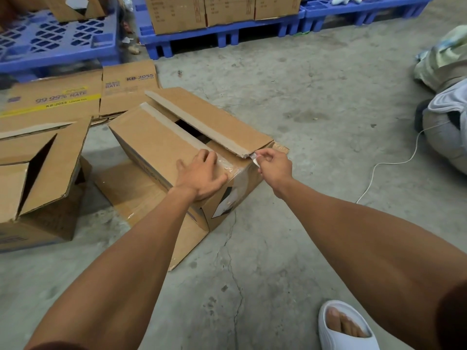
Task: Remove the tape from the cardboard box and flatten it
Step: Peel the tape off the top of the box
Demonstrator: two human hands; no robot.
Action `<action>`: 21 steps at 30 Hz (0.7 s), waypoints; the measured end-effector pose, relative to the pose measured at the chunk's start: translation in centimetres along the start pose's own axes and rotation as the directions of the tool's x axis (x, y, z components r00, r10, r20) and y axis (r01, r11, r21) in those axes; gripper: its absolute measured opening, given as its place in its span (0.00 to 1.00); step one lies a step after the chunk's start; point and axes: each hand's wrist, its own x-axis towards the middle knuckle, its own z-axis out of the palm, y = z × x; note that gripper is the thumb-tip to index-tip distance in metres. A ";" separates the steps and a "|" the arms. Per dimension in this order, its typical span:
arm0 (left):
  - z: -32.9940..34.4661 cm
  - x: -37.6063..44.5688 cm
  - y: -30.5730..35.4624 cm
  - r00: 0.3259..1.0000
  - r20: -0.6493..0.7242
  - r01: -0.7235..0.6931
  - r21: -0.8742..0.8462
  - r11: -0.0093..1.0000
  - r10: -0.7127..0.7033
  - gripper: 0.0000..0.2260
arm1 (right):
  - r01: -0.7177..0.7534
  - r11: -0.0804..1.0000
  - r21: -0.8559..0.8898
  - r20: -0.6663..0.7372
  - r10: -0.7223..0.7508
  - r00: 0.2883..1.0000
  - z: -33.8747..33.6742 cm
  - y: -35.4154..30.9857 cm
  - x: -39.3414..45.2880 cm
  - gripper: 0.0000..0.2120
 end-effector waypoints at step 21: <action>-3.7 3.1 2.7 0.958 0.277 -0.126 0.162 0.979 0.077 0.14 | -0.018 0.991 -0.130 0.384 0.067 0.921 -0.7 -1.3 -0.7 0.02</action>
